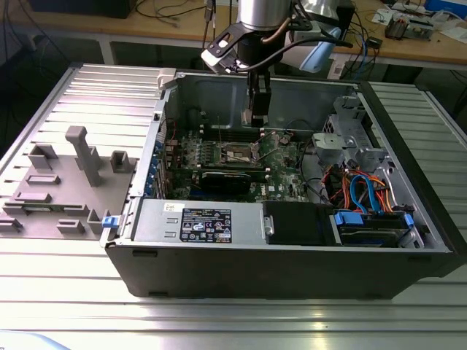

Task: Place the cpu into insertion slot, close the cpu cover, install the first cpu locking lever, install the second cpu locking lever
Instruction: 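Place the cpu into insertion slot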

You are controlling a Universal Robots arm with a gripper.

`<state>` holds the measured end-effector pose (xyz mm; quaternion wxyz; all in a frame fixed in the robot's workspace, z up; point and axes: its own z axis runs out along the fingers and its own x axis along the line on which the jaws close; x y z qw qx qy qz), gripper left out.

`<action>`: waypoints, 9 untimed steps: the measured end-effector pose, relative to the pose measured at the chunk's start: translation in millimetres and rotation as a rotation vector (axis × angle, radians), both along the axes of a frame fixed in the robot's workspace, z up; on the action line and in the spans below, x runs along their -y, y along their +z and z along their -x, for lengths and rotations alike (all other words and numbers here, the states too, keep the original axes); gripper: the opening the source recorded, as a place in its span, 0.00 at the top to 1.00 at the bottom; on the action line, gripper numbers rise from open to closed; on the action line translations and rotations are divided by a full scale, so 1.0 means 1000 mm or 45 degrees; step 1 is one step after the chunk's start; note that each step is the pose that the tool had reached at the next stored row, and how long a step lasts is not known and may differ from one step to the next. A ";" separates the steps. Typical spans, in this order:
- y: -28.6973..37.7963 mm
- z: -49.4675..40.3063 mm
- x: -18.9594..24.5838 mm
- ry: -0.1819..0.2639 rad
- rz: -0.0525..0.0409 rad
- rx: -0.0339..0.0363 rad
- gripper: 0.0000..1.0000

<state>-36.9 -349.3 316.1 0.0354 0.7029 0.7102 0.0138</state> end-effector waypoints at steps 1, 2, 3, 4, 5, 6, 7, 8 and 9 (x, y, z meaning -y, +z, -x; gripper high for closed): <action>-0.0007 0.0000 0.0000 0.000 0.000 0.0000 0.46; -0.0013 0.0000 0.0000 0.000 -0.001 0.0000 0.46; -0.0022 0.0001 0.0000 0.000 -0.002 -0.0001 0.46; -0.0031 0.0001 0.0000 0.000 -0.004 -0.0001 0.46; -0.0042 0.0001 0.0000 0.000 -0.006 0.0000 0.46; -0.0049 0.0001 0.0000 0.000 -0.006 -0.0003 0.46; -0.0049 0.0001 0.0000 0.000 -0.006 -0.0003 0.46; -0.0050 0.0001 0.0000 0.000 -0.006 -0.0002 0.46; -0.0055 0.0001 0.0000 0.000 -0.006 -0.0001 0.46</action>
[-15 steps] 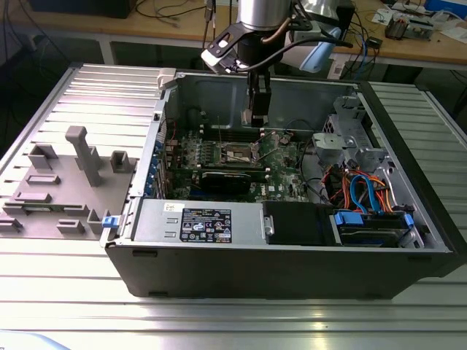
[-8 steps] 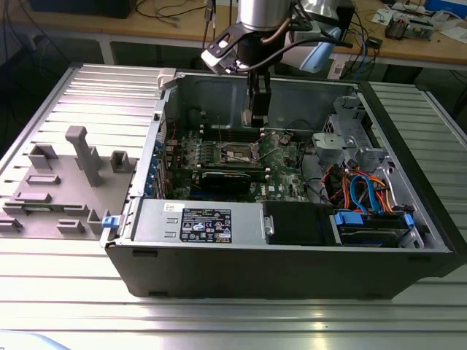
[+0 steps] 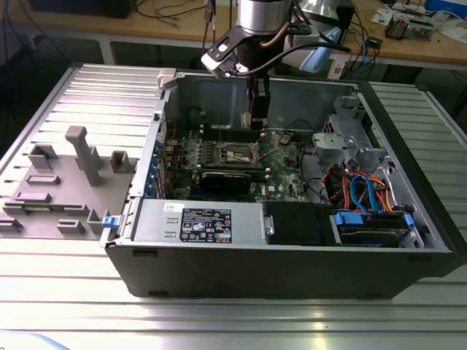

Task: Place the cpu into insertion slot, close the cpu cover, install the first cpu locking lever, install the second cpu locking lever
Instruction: 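Place the cpu into insertion slot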

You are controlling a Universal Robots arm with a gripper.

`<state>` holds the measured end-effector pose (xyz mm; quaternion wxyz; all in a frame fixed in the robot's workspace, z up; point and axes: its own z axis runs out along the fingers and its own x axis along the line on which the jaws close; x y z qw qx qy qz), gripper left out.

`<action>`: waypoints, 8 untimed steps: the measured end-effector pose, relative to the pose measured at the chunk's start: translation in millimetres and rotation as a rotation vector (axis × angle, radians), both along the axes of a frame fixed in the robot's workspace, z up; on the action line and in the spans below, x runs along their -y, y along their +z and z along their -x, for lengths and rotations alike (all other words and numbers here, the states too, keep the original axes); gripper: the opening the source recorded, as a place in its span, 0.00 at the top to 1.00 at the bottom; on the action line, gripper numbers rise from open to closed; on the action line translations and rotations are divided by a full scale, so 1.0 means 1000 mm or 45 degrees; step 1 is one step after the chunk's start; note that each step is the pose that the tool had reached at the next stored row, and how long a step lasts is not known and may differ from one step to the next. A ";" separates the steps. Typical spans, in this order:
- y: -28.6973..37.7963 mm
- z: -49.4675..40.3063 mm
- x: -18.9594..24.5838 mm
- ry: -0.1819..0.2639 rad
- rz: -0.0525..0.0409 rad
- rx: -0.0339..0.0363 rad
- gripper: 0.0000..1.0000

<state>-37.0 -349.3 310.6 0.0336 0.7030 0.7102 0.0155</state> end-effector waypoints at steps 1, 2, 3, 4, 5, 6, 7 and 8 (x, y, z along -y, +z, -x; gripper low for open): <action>-0.0017 0.0000 0.0000 0.000 0.000 0.0000 0.46; -0.0018 0.0000 0.0000 0.000 0.000 0.0000 0.46; -0.0018 0.0000 0.0000 0.000 0.000 0.0000 0.46; -0.0019 0.0000 0.0000 0.000 0.000 0.0000 0.46; -0.0021 0.0000 0.0000 0.000 0.000 0.0001 0.46; -0.0027 0.0004 0.0000 0.000 0.000 0.0000 0.46; -0.0029 0.0004 0.0000 0.000 0.000 0.0000 0.46; -0.0029 0.0004 0.0000 0.000 0.000 0.0001 0.46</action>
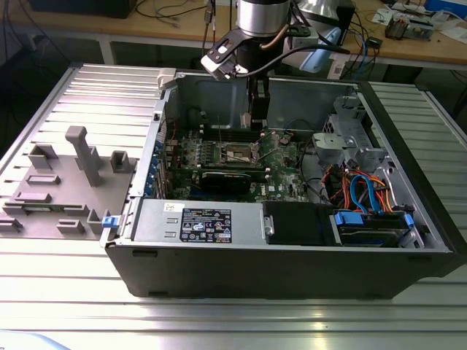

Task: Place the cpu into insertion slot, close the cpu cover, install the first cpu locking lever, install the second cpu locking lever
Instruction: 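Place the cpu into insertion slot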

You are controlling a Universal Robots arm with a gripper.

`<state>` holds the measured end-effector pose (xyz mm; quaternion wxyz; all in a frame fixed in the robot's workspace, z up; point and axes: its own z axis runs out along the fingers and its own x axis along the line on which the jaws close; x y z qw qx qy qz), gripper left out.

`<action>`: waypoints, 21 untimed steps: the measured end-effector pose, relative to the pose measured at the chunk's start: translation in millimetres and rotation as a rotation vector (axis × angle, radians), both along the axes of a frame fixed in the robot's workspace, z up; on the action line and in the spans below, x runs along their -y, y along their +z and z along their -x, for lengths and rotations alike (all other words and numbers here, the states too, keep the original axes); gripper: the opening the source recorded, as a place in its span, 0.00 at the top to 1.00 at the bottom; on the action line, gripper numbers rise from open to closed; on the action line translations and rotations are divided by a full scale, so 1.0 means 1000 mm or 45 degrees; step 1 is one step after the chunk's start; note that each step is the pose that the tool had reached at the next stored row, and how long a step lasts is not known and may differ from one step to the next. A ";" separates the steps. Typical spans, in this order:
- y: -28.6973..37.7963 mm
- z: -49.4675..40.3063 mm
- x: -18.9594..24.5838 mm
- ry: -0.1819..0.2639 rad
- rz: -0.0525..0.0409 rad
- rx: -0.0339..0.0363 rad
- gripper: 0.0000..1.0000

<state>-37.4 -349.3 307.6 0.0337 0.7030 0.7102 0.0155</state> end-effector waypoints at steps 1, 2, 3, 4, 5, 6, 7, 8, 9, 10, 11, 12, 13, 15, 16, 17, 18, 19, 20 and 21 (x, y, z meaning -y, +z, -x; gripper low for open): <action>0.0000 0.0000 0.0000 0.000 0.000 0.0000 0.46; 0.0000 0.0000 0.0000 0.000 0.000 0.0000 0.46; 0.0000 0.0000 0.0000 0.000 0.000 0.0000 0.46; -0.0001 0.0000 0.0000 0.000 0.000 0.0000 0.46; -0.0001 0.0000 0.0000 0.000 0.000 -0.0001 0.46; -0.0001 0.0000 0.0000 0.000 0.000 -0.0001 0.46; -0.0001 0.0000 0.0000 0.000 0.000 0.0000 0.46; -0.0002 0.0000 0.0000 0.000 0.000 0.0000 0.46; -0.0003 0.0000 0.0000 0.000 0.000 0.0000 0.46; -0.0008 0.0001 -0.0001 0.000 -0.001 0.0003 0.46; -0.0018 0.0003 0.0000 0.000 0.000 0.0002 0.46; -0.0028 0.0004 0.0000 0.000 0.002 0.0000 0.46; -0.0043 0.0005 -0.0001 0.000 0.005 0.0001 0.46; -0.0081 0.0008 -0.0004 -0.002 0.007 -0.0001 0.46; -0.0098 0.0008 -0.0006 -0.003 0.007 0.0000 0.46; -0.0119 0.0010 -0.0009 -0.004 0.007 -0.0001 0.46; -0.0139 0.0013 -0.0014 -0.004 0.007 -0.0001 0.46; -0.0146 0.0014 -0.0018 -0.004 0.007 0.0000 0.46; -0.0148 0.0014 -0.0019 -0.004 0.007 0.0000 0.46; -0.0148 0.0014 -0.0019 -0.004 0.007 -0.0001 0.46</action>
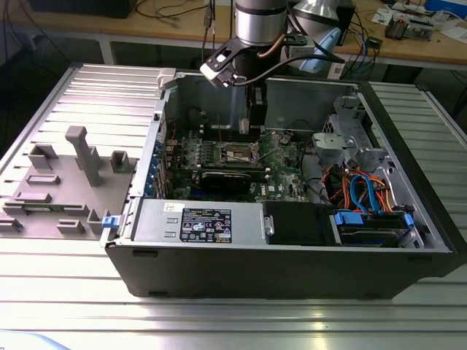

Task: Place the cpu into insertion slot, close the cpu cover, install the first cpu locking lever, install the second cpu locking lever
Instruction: 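Place the cpu into insertion slot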

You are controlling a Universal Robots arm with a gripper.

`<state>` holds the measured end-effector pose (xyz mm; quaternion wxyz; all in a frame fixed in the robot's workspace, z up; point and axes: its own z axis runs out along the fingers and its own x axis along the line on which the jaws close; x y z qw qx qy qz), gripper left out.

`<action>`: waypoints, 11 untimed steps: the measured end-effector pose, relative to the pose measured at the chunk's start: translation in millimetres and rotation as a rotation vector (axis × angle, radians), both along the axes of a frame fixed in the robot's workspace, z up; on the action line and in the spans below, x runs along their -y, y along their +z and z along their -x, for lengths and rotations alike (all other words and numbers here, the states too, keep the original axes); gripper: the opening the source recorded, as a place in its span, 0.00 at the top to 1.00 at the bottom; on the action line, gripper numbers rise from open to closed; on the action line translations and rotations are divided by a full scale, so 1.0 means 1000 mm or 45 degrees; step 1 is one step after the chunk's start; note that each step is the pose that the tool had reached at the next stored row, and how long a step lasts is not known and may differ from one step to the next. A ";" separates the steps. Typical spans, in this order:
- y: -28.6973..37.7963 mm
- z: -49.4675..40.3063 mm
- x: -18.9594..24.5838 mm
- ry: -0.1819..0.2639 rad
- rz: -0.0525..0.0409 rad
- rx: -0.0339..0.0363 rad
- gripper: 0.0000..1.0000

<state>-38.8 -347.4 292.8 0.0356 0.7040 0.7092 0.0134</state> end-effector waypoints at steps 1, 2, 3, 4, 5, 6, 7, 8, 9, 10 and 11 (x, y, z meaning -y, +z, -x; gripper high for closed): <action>0.0000 0.0000 0.0000 0.000 0.000 -0.0001 0.46; -0.0003 0.0000 -0.0001 0.000 0.000 0.0001 0.46; -0.0006 0.0000 -0.0001 0.000 0.000 0.0000 0.46; -0.0006 0.0000 -0.0001 0.000 0.000 0.0001 0.46; -0.0006 0.0000 -0.0001 0.000 0.000 0.0000 0.46; -0.0009 0.0000 -0.0001 0.000 0.000 0.0001 0.46; -0.0014 0.0000 -0.0001 0.000 -0.001 0.0003 0.46; -0.0016 0.0000 -0.0001 0.000 0.000 0.0001 0.46; -0.0022 0.0000 -0.0001 0.000 0.000 0.0002 0.46; -0.0026 0.0000 -0.0001 0.000 0.000 0.0001 0.46; -0.0028 0.0001 -0.0001 0.000 0.000 -0.0001 0.46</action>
